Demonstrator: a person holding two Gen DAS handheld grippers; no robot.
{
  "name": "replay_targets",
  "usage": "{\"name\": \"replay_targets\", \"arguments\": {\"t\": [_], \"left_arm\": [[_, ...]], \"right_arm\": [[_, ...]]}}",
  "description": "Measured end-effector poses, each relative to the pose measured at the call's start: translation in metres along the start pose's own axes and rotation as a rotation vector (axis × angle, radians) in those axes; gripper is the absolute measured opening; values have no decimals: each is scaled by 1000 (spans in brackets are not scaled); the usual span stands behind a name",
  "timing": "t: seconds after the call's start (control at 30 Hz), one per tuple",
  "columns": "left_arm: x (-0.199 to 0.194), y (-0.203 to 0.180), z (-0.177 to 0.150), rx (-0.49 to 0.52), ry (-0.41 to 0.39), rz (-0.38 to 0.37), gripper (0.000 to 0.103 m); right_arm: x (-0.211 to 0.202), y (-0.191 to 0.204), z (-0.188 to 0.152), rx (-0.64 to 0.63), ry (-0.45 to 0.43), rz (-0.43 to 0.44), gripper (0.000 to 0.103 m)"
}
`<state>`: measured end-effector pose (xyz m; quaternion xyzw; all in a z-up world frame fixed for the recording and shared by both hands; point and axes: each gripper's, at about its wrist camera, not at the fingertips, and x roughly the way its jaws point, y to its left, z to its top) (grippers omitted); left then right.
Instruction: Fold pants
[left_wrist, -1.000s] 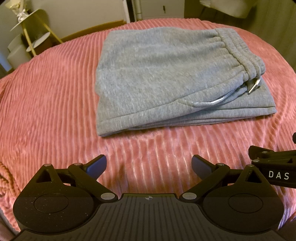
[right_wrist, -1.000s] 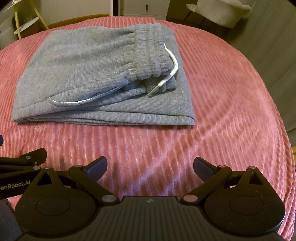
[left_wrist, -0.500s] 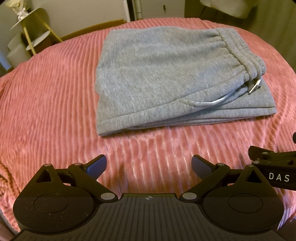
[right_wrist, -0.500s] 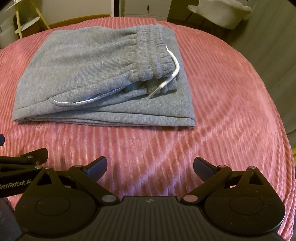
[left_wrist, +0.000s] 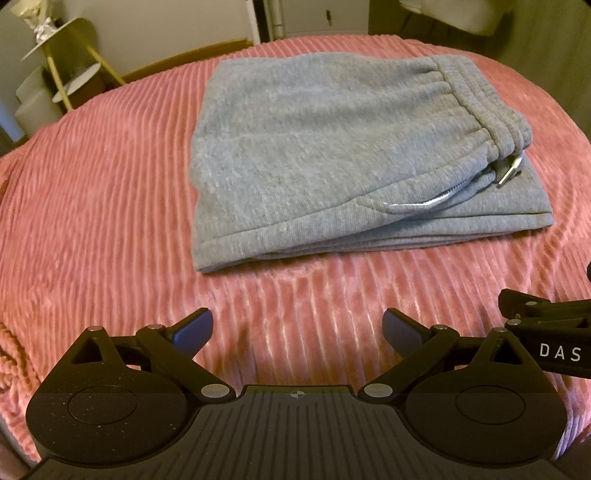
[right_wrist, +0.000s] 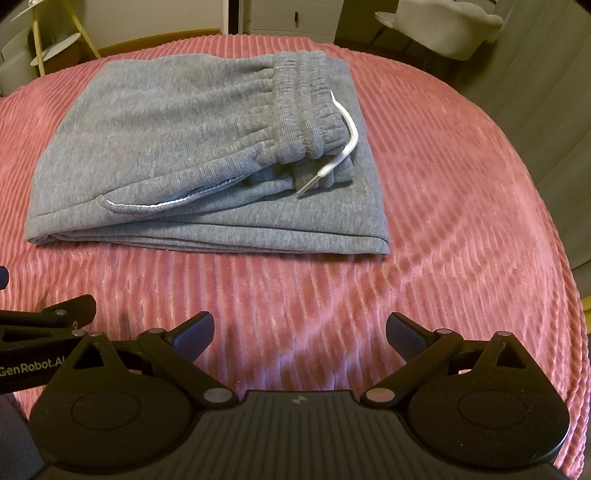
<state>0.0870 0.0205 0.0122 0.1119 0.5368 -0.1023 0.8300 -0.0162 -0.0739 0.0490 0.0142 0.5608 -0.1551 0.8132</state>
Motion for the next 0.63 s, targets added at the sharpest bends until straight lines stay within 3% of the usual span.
{"name": "replay_targets", "arguments": {"t": [0.63], "left_arm": [[0, -3, -1, 5, -21, -2, 101]], "right_arm": [[2, -3, -1, 6, -3, 2, 99]]}}
